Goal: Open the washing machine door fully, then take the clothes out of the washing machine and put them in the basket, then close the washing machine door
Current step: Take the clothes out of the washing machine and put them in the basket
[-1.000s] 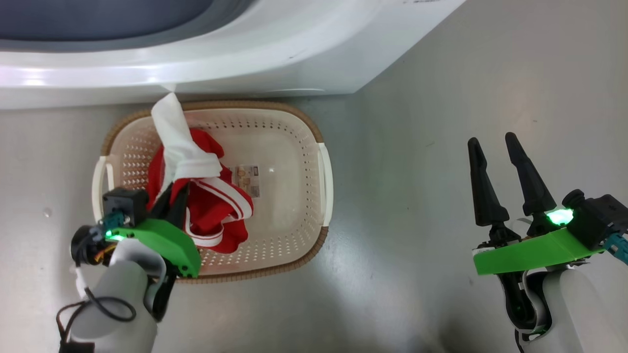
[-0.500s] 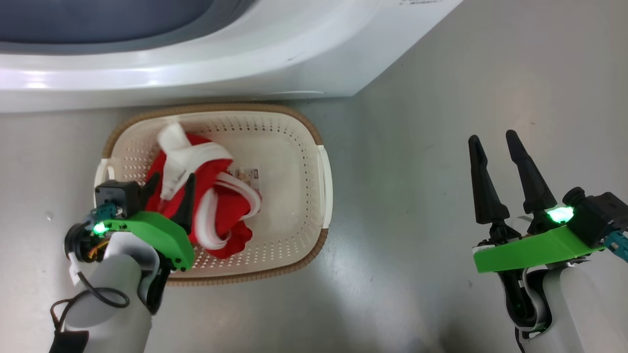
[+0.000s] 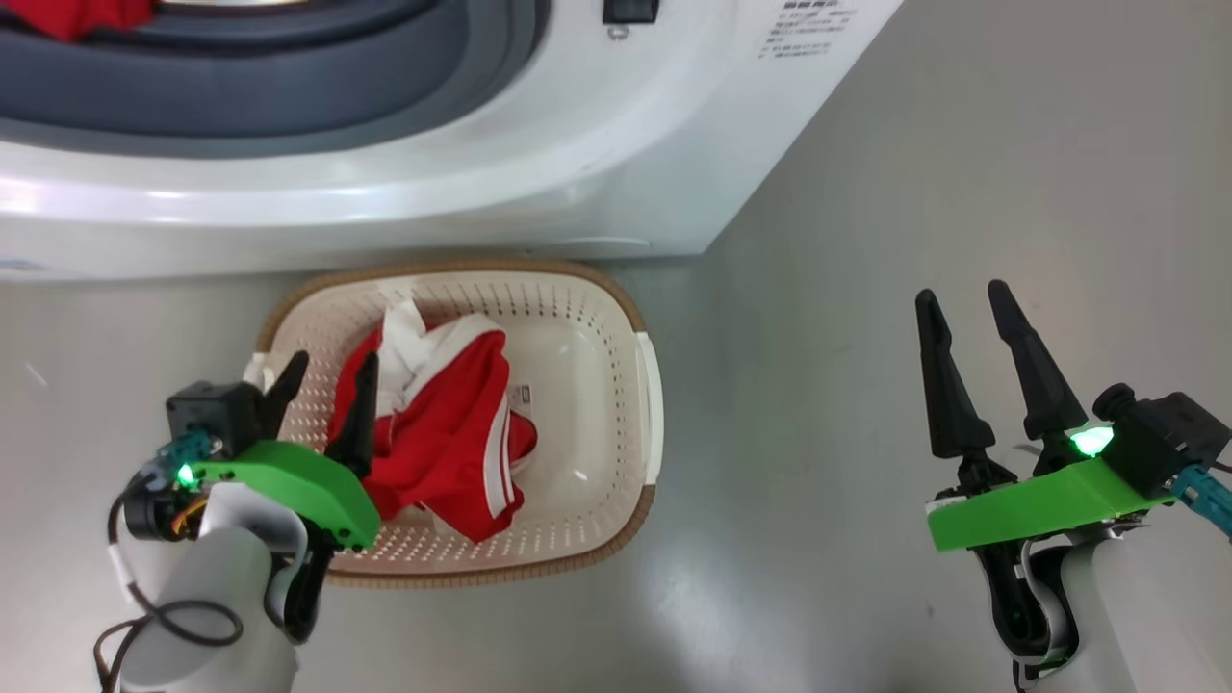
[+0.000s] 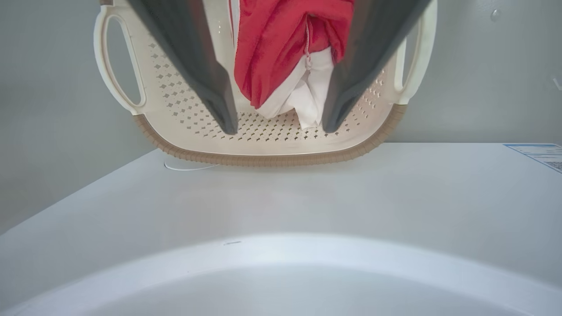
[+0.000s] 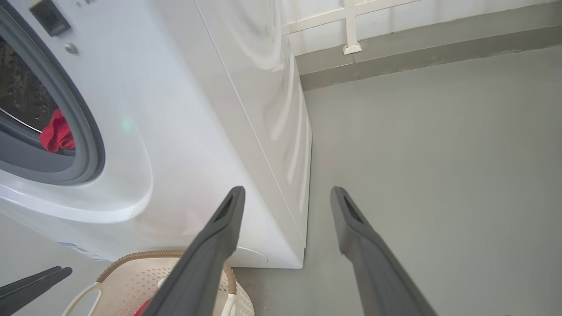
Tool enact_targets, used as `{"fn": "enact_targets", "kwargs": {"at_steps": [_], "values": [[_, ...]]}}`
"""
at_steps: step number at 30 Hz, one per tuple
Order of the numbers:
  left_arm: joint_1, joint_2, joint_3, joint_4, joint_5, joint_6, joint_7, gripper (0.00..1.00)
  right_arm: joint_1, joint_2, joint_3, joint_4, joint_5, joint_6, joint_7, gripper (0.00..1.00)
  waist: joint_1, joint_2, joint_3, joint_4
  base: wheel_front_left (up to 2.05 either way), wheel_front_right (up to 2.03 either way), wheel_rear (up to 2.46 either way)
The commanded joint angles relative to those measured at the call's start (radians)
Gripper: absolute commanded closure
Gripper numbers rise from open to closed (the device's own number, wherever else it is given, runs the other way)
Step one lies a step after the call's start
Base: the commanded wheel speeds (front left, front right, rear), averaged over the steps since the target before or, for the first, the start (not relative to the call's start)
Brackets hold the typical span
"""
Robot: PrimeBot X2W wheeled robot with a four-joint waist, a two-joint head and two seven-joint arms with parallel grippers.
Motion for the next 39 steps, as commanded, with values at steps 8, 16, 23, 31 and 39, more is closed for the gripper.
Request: {"fn": "enact_targets", "kwargs": {"at_steps": [8,16,23,31,39], "values": [[0.108,0.021,0.109,-0.147,0.057,0.001,-0.005,0.0,0.066,-0.002,0.01,-0.001,-0.025,0.006,-0.006,0.0,0.0,0.0,-0.134,0.031,0.0,0.0,0.0],[0.219,0.001,0.187,-0.307,0.109,0.001,-0.005,0.0,0.123,-0.002,0.008,0.017,-0.036,0.006,-0.006,0.0,0.0,0.0,-0.243,0.046,0.0,0.0,0.0],[0.315,-0.006,0.231,-0.43,0.154,0.001,-0.005,0.0,0.168,-0.002,0.003,0.024,-0.039,0.006,-0.006,0.0,0.0,0.0,-0.312,0.054,0.0,0.0,0.0],[0.438,-0.018,0.262,-0.558,0.178,0.001,-0.005,0.0,0.23,-0.002,-0.008,0.024,-0.053,0.006,-0.006,0.0,0.0,0.0,-0.391,0.06,0.0,0.0,0.0],[0.561,-0.028,0.297,-0.649,0.203,0.001,-0.005,0.0,0.298,-0.002,-0.027,0.012,-0.056,0.006,-0.006,0.0,0.0,0.0,-0.443,0.059,0.0,0.0,0.0]]}}
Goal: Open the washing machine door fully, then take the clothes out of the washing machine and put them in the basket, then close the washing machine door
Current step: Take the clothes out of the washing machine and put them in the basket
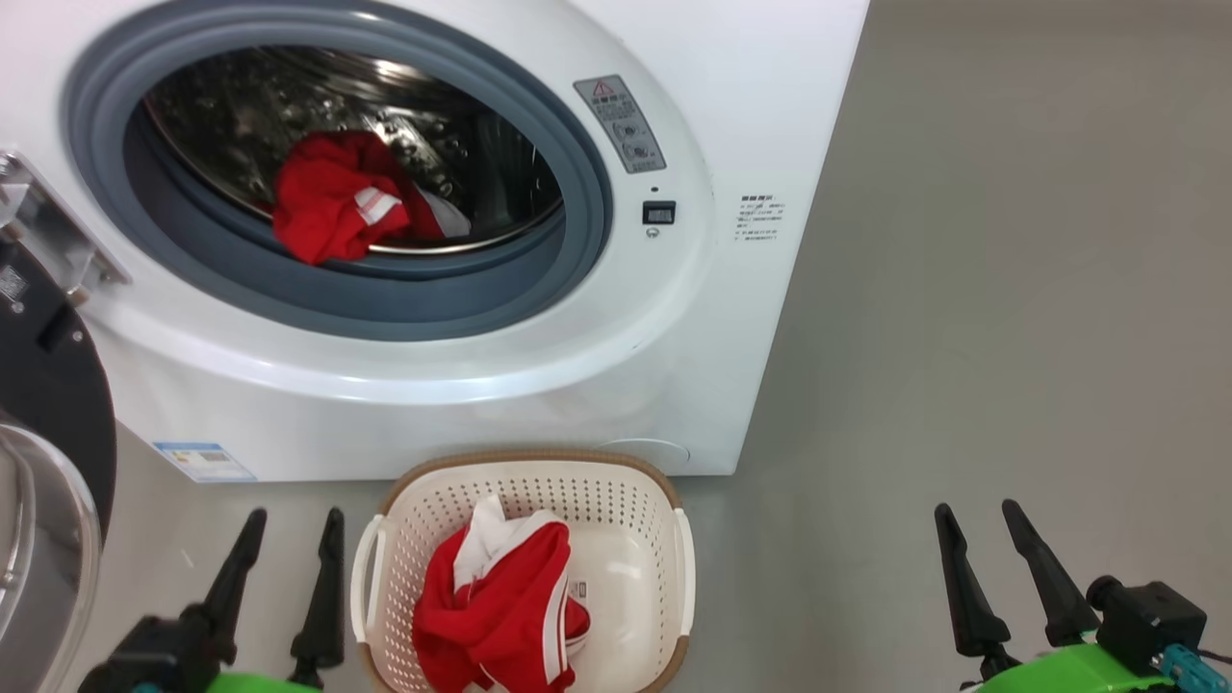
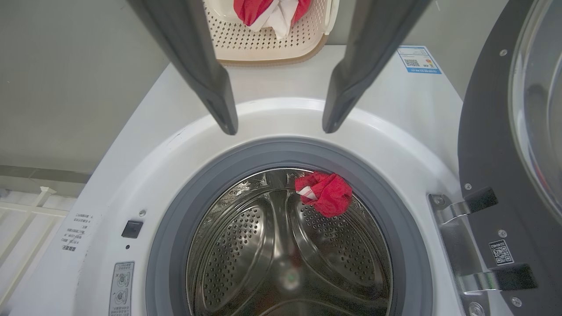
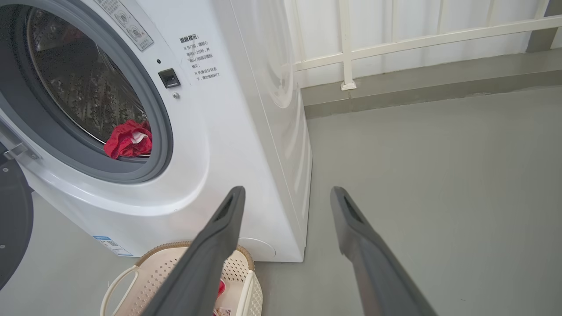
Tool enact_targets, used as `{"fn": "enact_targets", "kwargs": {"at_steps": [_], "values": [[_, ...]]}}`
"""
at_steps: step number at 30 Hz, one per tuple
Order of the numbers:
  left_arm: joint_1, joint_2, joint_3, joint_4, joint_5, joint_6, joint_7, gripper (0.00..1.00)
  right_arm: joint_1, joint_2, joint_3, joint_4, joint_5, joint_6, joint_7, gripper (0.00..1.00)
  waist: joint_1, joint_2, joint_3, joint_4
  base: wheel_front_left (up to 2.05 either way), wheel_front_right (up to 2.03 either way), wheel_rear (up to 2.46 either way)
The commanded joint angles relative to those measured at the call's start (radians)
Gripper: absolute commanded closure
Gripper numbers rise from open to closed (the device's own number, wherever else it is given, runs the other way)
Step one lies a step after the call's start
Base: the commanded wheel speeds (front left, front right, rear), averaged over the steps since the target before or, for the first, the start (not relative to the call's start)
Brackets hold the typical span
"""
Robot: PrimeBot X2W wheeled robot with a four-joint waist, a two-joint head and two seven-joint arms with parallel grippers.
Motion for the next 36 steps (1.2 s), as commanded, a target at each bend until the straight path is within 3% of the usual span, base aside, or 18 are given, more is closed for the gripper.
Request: {"fn": "enact_targets", "kwargs": {"at_steps": [1,11,24,36], "values": [[0.023,0.01,0.048,-0.048,0.015,0.001,-0.005,0.0,0.009,-0.008,0.015,-0.031,-0.007,0.006,-0.006,0.0,0.0,0.0,-0.022,0.0,0.0,0.0,0.0],[0.114,-0.019,0.08,-0.119,0.036,0.001,-0.005,0.0,0.044,-0.008,0.006,-0.047,-0.004,0.006,-0.006,0.0,0.0,0.0,-0.033,0.001,0.0,0.0,0.0],[0.115,-0.032,0.082,-0.123,0.04,0.001,-0.005,0.0,0.043,-0.008,0.001,-0.05,-0.007,0.006,-0.006,0.0,0.0,0.0,-0.022,-0.004,0.0,0.0,0.0],[-0.061,0.001,0.022,-0.028,0.07,0.001,-0.005,0.0,-0.009,-0.008,0.014,-0.056,0.007,0.006,-0.006,0.0,0.0,0.0,0.076,0.0,0.0,0.0,0.0]]}}
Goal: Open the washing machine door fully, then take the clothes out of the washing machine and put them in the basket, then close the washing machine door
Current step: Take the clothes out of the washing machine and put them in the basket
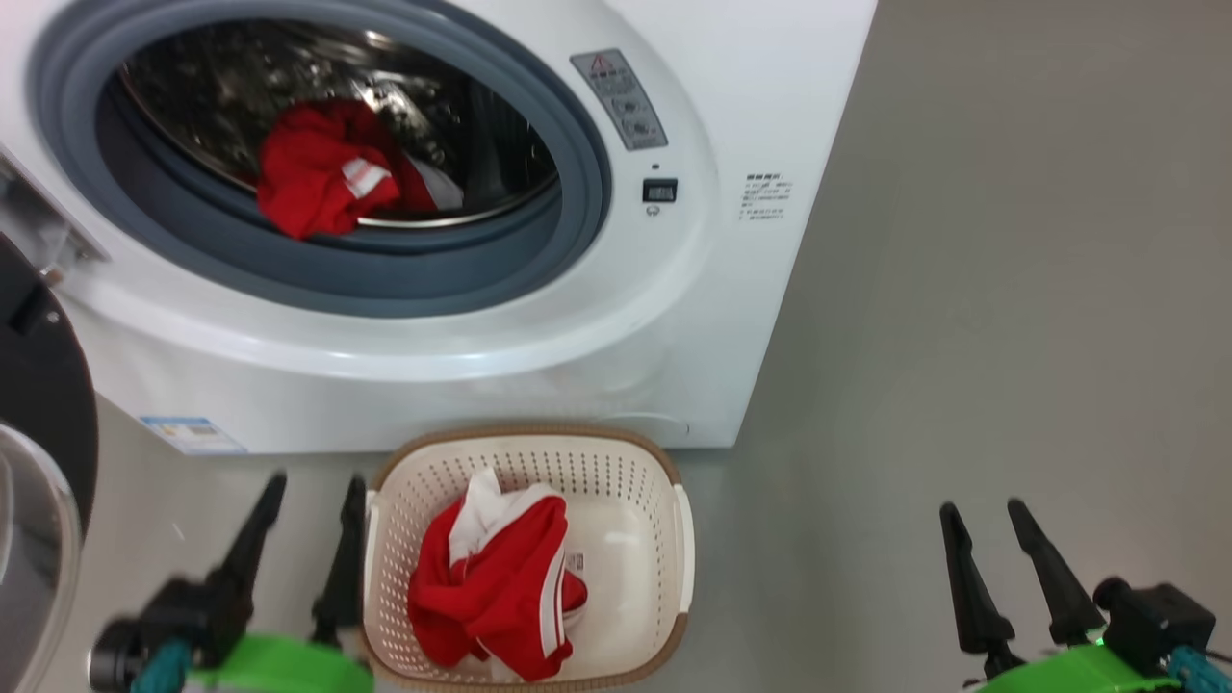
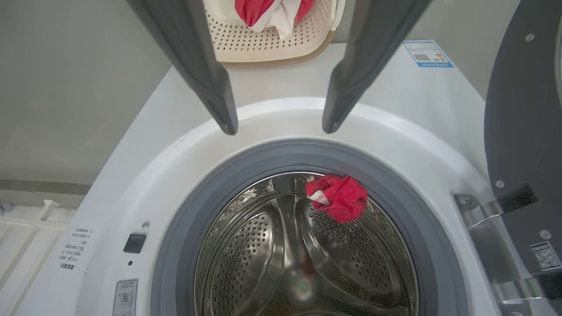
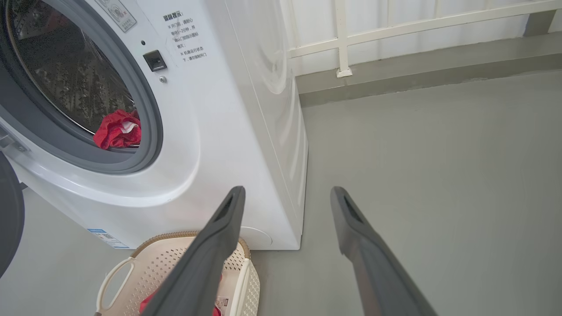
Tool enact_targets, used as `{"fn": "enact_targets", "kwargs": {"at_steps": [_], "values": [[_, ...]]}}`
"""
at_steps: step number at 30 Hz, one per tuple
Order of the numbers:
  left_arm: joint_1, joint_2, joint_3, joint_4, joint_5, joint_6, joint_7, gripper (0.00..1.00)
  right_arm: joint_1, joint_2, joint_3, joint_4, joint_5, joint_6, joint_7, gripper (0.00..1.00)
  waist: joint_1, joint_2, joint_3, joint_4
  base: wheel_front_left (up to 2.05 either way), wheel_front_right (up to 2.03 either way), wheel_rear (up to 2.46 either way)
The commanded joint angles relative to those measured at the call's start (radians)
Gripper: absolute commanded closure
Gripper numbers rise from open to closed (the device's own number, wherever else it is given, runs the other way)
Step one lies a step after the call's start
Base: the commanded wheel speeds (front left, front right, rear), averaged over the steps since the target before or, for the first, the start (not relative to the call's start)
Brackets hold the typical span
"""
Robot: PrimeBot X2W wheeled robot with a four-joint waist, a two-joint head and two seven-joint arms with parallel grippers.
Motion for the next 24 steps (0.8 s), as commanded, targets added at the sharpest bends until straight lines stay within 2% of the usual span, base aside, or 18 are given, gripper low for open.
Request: {"fn": "enact_targets", "kwargs": {"at_steps": [1,14,24], "values": [[-0.073,0.03,0.022,0.005,0.016,0.001,-0.005,0.0,-0.048,-0.011,0.03,-0.03,0.007,0.006,-0.006,0.0,0.0,-0.0001,0.05,0.001,0.0,0.0,0.0],[-0.634,0.14,-0.08,0.351,0.119,0.011,0.011,0.0,-0.204,-0.011,0.068,-0.047,0.019,0.006,-0.006,0.0,0.0,-0.0001,0.273,-0.028,0.0,0.0,0.0],[-0.923,0.185,-0.134,0.601,0.19,0.034,0.013,0.0,-0.262,-0.011,0.075,-0.055,0.035,0.006,-0.006,0.0,0.0,-0.0001,0.369,-0.058,0.0,0.0,0.0]]}}
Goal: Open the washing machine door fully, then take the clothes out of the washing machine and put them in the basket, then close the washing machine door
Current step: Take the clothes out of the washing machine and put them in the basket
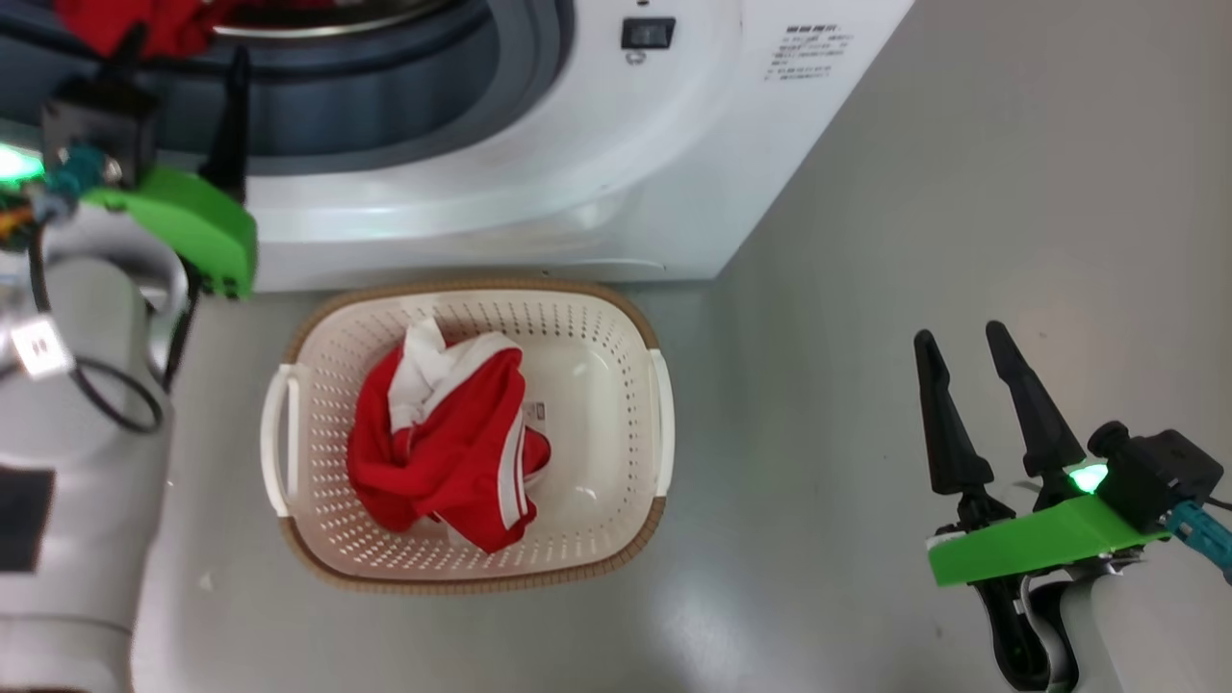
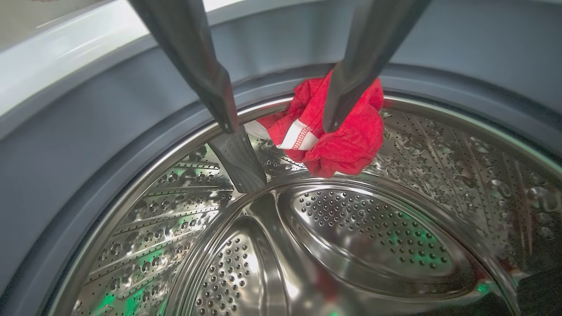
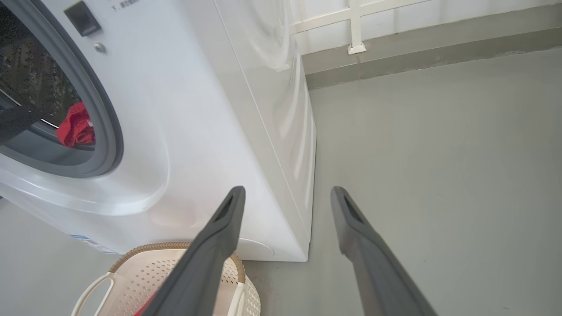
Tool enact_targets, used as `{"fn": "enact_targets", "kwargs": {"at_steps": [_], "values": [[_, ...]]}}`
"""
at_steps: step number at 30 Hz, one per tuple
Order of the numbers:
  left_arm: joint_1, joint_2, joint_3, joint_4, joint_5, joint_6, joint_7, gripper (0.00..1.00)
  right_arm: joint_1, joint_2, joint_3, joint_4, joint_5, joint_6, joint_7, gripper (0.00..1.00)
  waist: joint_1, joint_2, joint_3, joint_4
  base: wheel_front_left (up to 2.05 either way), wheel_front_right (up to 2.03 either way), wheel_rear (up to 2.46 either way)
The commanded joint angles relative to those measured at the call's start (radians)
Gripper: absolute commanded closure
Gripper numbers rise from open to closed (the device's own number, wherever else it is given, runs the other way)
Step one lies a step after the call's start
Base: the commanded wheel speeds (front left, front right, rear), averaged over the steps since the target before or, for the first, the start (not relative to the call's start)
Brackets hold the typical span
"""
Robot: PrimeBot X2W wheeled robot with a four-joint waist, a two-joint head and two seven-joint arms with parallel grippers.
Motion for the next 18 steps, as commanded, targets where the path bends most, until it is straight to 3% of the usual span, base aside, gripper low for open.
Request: {"fn": "enact_targets", "kwargs": {"at_steps": [1,9,18], "values": [[-0.026,0.057,0.017,-0.007,0.011,0.01,-0.004,0.0,-0.01,-0.007,0.027,-0.026,0.005,0.006,-0.006,0.0,0.0,0.0,0.044,-0.023,0.0,0.0,0.0],[-0.208,0.094,-0.015,0.178,0.054,0.062,-0.006,0.0,-0.047,-0.007,0.053,-0.031,0.011,0.006,-0.006,0.0,0.0,0.0,0.103,-0.047,0.0,0.0,0.0],[-0.294,0.13,-0.056,0.322,0.085,0.096,-0.005,0.0,-0.061,-0.007,0.076,-0.03,0.017,0.006,-0.006,0.0,0.0,0.0,0.118,-0.076,0.0,0.0,0.0]]}}
